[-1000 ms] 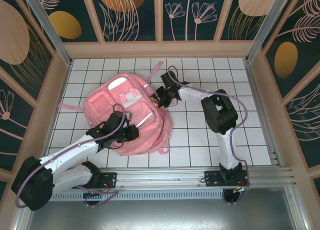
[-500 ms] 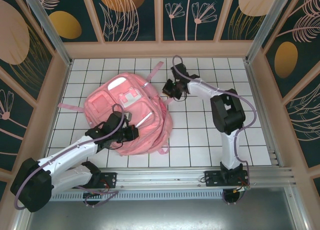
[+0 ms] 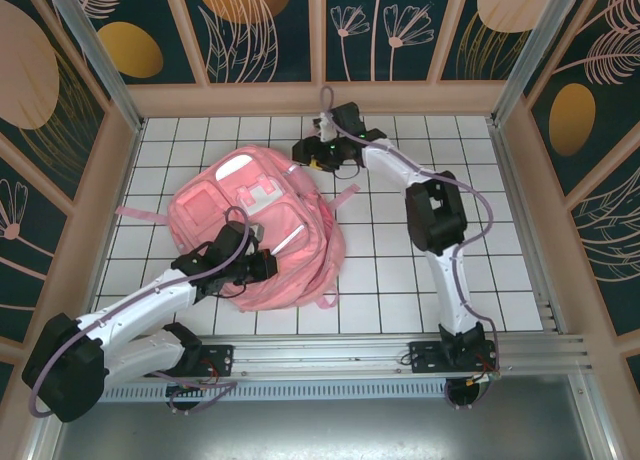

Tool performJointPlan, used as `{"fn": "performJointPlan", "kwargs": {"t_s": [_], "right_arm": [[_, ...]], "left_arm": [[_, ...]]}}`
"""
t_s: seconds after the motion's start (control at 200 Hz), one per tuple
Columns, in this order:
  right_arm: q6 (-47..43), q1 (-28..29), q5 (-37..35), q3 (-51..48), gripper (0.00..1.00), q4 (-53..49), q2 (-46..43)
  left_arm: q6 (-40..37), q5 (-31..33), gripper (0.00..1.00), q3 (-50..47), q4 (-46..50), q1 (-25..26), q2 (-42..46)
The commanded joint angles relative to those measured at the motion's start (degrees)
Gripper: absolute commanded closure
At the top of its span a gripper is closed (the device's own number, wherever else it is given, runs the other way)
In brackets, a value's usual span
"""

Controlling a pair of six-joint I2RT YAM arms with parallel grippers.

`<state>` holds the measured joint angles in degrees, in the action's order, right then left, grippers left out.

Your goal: Pack the student bag

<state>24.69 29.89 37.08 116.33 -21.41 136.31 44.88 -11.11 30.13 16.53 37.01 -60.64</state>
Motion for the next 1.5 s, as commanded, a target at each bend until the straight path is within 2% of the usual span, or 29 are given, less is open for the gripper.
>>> {"fn": "performJointPlan", "kwargs": {"t_s": [0.0,0.05,0.09,0.235,0.41,0.425,0.465,0.591,0.681,1.011,1.106,1.181,1.311,1.426,1.491], "right_arm": [[-2.0,0.8,1.4,3.1,0.39,-4.2,4.8],[-1.5,0.8,1.2,2.9,0.42,-3.1,5.5],[-1.0,0.7,0.6,3.0,0.50,-2.5,6.0],[1.3,-0.8,-2.1,1.6,1.00,0.2,5.1],[5.1,-4.7,-5.3,-6.0,1.00,6.1,-0.4],[5.4,-5.2,-5.8,-6.9,1.00,6.7,-1.1],[6.3,-6.3,-6.7,-9.8,1.00,8.4,-3.1],[9.7,-10.3,-11.1,-21.4,1.00,14.5,-10.3],[12.5,-12.7,-12.8,-30.6,1.00,18.9,-15.7],[16.5,-13.4,-21.3,-61.9,1.00,25.6,-38.2],[21.1,-12.3,-18.4,-71.4,1.00,29.3,-45.8],[23.6,-8.1,-17.8,-75.7,1.00,30.6,-50.1],[23.7,0.2,-21.3,-72.6,1.00,24.4,-51.4],[23.8,1.1,-19.1,-71.6,0.80,23.1,-51.2],[21.9,1.1,-18.4,-70.6,0.68,20.8,-50.4]], "left_arm": [[3.0,1.7,1.00,-1.4,9.7,-0.3,-1.7],[3.1,1.7,1.00,-1.3,9.5,-0.2,-2.0],[3.0,1.8,1.00,-1.1,9.6,-0.3,-2.2],[2.4,2.7,1.00,0.6,10.1,-0.2,-2.9],[-0.2,4.7,1.00,5.1,11.5,-0.3,-6.6],[-0.6,4.9,0.98,5.9,11.6,-0.3,-7.1],[-1.5,5.7,0.93,7.4,11.9,-0.4,-8.5],[-5.9,9.5,0.92,13.6,13.6,-0.7,-14.4],[-9.7,12.7,0.80,19.4,14.8,-1.6,-19.1],[-16.6,17.3,0.62,39.4,11.9,-6.9,-39.5],[-18.1,20.5,0.59,47.9,12.4,-8.5,-46.5],[-19.5,24.6,0.55,54.9,13.6,-9.7,-50.5],[-20.7,27.2,0.50,62.6,15.9,-10.7,-50.9],[-21.8,29.7,0.45,59.1,15.3,-10.7,-43.7],[-22.2,28.7,0.44,56.1,15.6,-10.7,-39.3]]}}
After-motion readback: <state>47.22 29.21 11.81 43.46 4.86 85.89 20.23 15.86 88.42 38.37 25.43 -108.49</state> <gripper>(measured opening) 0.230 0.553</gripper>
